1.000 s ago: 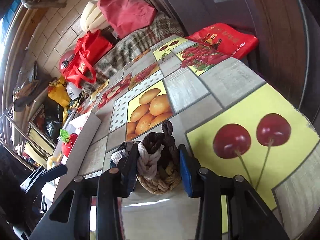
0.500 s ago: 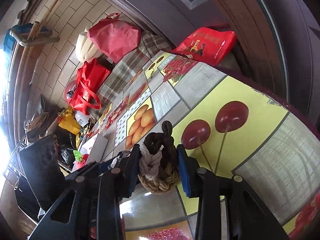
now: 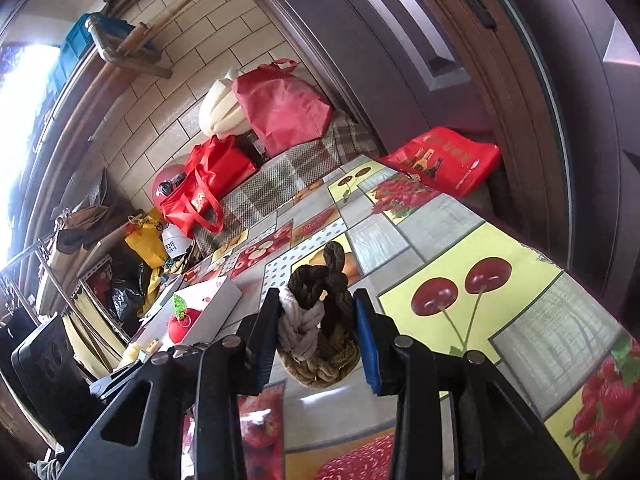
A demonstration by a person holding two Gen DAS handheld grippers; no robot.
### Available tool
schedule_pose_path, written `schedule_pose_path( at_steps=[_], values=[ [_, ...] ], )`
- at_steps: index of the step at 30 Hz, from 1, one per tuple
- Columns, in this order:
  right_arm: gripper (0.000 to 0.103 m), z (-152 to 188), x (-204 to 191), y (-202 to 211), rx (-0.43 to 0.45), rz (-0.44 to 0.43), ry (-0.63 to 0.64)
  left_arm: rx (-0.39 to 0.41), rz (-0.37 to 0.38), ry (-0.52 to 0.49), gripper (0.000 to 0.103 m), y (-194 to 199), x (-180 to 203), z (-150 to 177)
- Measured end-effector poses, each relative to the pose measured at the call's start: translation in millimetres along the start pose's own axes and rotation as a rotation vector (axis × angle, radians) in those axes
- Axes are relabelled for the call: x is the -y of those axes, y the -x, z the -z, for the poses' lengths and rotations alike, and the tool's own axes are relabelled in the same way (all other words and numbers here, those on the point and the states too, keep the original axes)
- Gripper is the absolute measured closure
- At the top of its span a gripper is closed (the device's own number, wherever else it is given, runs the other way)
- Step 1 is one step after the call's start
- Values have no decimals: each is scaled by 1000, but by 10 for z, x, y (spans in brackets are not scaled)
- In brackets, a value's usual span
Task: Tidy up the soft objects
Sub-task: 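Carry the cloth over the tray with left tool while right tool carries the rope toy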
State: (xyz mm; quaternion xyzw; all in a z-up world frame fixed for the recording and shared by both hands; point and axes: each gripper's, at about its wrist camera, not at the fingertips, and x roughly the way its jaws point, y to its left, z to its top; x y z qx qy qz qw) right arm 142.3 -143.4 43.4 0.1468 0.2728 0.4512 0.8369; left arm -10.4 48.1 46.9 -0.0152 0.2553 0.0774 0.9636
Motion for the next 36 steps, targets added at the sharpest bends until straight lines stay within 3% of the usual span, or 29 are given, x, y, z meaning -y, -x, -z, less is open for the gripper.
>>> schedule_pose_path(
  at_steps=[7,15,36],
  values=[
    [67,200,-686,174,120,60,270,61,-171,74,62,495,-323,258],
    [67,280,-862,64,109,53,298,91,-305,169,62,754,-752,438],
    [67,461,-1222,-116,61,49,388,143,-450,278,62,1032,-1451,604]
  ],
)
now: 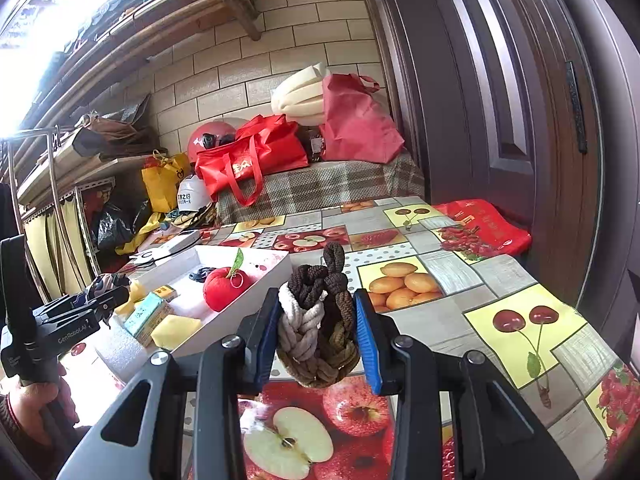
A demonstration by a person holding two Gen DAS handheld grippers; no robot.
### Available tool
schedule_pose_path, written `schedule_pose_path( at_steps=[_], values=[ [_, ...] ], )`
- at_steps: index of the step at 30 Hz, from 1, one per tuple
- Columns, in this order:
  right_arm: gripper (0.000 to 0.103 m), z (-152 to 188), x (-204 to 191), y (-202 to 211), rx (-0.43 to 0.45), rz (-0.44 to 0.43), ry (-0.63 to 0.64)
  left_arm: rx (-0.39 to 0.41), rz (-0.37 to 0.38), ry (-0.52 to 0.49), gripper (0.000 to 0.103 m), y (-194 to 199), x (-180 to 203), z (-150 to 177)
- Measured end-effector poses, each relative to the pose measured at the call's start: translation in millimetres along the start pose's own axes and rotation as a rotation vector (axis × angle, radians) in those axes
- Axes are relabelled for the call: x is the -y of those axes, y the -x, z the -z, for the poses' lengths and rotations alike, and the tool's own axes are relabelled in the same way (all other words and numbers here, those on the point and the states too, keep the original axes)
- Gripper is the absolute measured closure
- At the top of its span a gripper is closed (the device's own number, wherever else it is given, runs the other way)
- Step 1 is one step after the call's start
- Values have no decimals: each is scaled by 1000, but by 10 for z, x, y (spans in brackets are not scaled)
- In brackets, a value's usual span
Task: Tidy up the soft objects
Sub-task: 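Carry the cloth over the tray with left tool while right tool carries the rope toy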
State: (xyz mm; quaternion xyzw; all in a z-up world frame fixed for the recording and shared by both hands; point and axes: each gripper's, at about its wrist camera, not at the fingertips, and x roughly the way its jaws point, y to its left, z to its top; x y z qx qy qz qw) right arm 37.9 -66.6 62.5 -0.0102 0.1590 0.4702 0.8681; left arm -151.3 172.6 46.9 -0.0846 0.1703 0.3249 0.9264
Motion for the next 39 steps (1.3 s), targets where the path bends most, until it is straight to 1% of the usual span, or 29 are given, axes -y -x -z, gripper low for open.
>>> schedule_pose_path(
  at_steps=[4,10,13,15,18,21,25,28,34,37,39],
  values=[
    [67,7,-132,-67,-14,-13,24,2,-22,4,61,-30,-88,-17],
    [67,34,-334,-252,-51,-56,48,-4,-60,6,61,-114,-225,-45],
    [67,63,-505,-370,-70,-73,94,-5,-89,7,61,-166,-313,-63],
    [67,79,-648,-409,-68,-90,138,-8,-103,19,61,-204,-391,-76],
    [67,90,-835,-488,-74,-119,190,-24,-103,60,61,-256,-509,-87],
    [67,89,-963,-590,-85,-145,213,-33,-104,87,61,-300,-599,-101],
    [67,75,-1121,-741,-98,-173,231,-42,-118,98,61,-384,-652,-137],
    [67,47,-1222,-890,-106,-189,231,-29,-137,100,61,-441,-674,-171],
    [67,-5,-1402,-1189,-127,-205,247,-21,-152,115,61,-562,-738,-233],
    [67,-22,-1468,-1290,-134,-209,261,-32,-151,135,61,-597,-789,-235],
    [66,-33,-1504,-1372,-146,-203,266,-53,-148,148,61,-635,-817,-237]
  ],
)
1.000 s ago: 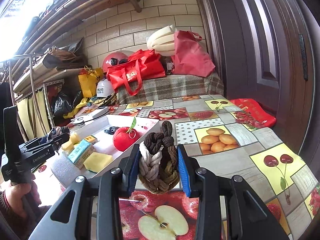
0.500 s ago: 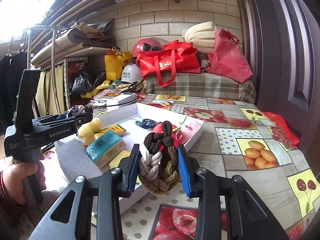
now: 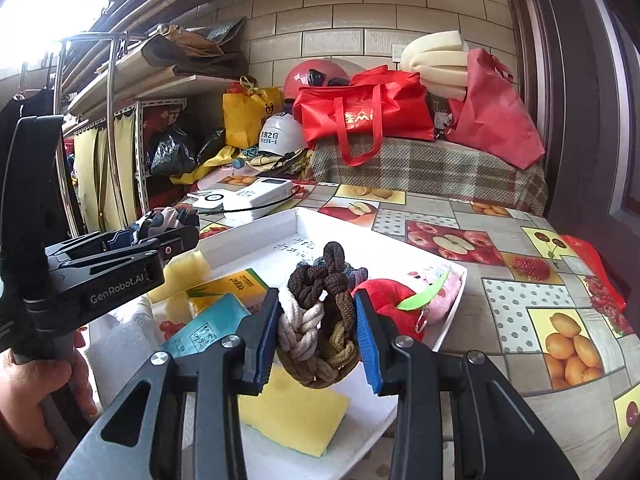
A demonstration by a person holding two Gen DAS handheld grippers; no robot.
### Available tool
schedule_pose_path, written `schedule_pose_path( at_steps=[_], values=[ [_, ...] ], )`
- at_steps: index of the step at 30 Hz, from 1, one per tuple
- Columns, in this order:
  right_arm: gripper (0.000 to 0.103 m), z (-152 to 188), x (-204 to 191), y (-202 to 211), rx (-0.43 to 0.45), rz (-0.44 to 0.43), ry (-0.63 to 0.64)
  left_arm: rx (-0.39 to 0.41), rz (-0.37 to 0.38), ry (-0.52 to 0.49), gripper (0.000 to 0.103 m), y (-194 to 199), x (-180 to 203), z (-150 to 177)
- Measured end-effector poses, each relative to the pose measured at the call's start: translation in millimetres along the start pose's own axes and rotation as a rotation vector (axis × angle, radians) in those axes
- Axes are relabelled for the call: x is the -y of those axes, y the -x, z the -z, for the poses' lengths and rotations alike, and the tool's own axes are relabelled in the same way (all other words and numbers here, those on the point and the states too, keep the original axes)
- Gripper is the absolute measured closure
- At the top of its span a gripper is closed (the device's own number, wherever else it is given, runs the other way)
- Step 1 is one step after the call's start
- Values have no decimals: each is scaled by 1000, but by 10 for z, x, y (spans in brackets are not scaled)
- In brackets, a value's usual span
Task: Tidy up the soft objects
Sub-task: 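Carry the cloth over the tray with left tool while right tool carries the rope toy, then open left tool to drop the cloth in the tray while right tool drops the rope toy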
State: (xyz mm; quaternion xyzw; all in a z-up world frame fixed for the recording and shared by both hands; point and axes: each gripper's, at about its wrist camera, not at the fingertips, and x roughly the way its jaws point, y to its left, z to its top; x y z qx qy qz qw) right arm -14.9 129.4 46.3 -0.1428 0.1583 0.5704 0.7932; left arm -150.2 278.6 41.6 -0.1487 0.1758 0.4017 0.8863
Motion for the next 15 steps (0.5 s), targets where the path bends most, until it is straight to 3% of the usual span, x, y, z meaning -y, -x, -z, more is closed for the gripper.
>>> schedule_pose_path(
  at_steps=[5,7,8,9,13,15],
  values=[
    [62,-13,-19,-104,-45,-4,5,-68,-27,14,54,-125,-13,-5],
    [43,-9,-33,-72,-30,6,12,-61,-50,7,46,-109,7,4],
    [24,-9,-44,-62,-25,11,18,-52,-63,1,34,-90,21,8],
    [13,-8,-54,-54,-22,16,23,-40,-73,-6,21,-73,35,11],
    [11,-15,-51,-40,-12,28,23,1,-95,-39,10,6,94,25],
    [0,-19,-20,-38,-8,35,9,9,-98,-48,10,17,111,25]
  ],
)
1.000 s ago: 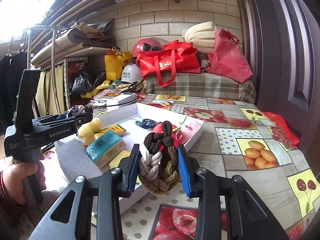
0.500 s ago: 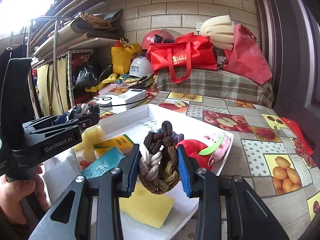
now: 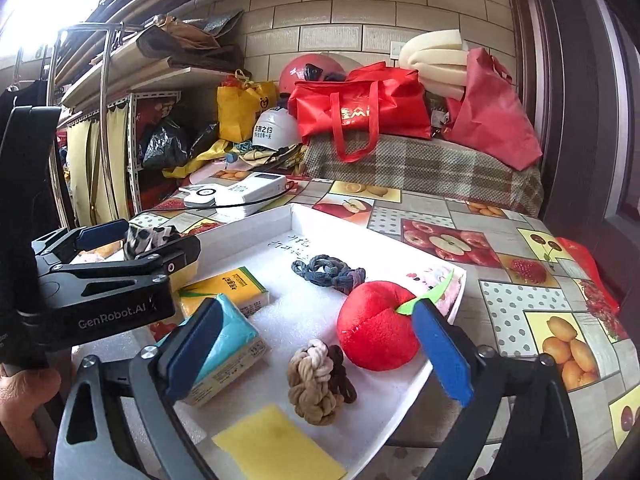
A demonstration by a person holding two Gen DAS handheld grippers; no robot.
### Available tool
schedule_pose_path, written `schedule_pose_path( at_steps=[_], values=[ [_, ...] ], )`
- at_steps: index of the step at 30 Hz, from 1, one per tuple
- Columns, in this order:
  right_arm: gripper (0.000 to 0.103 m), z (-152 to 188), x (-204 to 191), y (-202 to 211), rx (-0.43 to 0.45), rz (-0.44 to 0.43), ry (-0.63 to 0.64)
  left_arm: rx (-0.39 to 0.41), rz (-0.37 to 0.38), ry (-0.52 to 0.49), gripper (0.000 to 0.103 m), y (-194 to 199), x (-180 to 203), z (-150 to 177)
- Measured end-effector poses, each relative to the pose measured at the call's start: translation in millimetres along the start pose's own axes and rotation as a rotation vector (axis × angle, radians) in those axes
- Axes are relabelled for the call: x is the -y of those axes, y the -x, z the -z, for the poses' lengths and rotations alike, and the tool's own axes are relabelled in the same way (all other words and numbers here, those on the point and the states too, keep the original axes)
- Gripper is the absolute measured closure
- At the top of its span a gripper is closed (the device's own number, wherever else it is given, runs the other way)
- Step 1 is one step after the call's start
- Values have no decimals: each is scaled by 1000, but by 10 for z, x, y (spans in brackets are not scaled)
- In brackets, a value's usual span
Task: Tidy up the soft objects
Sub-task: 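Open left tool to drop the cloth in the tray while right tool drops the rope toy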
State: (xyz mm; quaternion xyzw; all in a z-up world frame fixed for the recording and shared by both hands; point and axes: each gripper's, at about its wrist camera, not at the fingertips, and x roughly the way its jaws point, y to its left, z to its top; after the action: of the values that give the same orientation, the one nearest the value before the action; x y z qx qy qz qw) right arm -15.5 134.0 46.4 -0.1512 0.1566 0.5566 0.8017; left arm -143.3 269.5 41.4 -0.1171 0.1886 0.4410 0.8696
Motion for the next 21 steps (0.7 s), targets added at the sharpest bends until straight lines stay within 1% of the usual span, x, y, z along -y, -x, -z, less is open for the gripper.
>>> schedule_pose_path(
  at_steps=[2,9,11,16,21],
  values=[
    [0,-1,27,17,10,8,-14,4,1,6,10,3,-17,-1],
    [0,-5,24,23,17,19,-21,19,6,80,10,25,-161,-7],
    [0,0,39,43,24,54,-36,37,5,89,10,66,-181,1],
    [0,32,119,170,64,156,-93,36,8,72,10,195,-142,66],
    [0,106,176,280,33,177,-103,-25,85,108,10,337,-76,190]
  ],
)
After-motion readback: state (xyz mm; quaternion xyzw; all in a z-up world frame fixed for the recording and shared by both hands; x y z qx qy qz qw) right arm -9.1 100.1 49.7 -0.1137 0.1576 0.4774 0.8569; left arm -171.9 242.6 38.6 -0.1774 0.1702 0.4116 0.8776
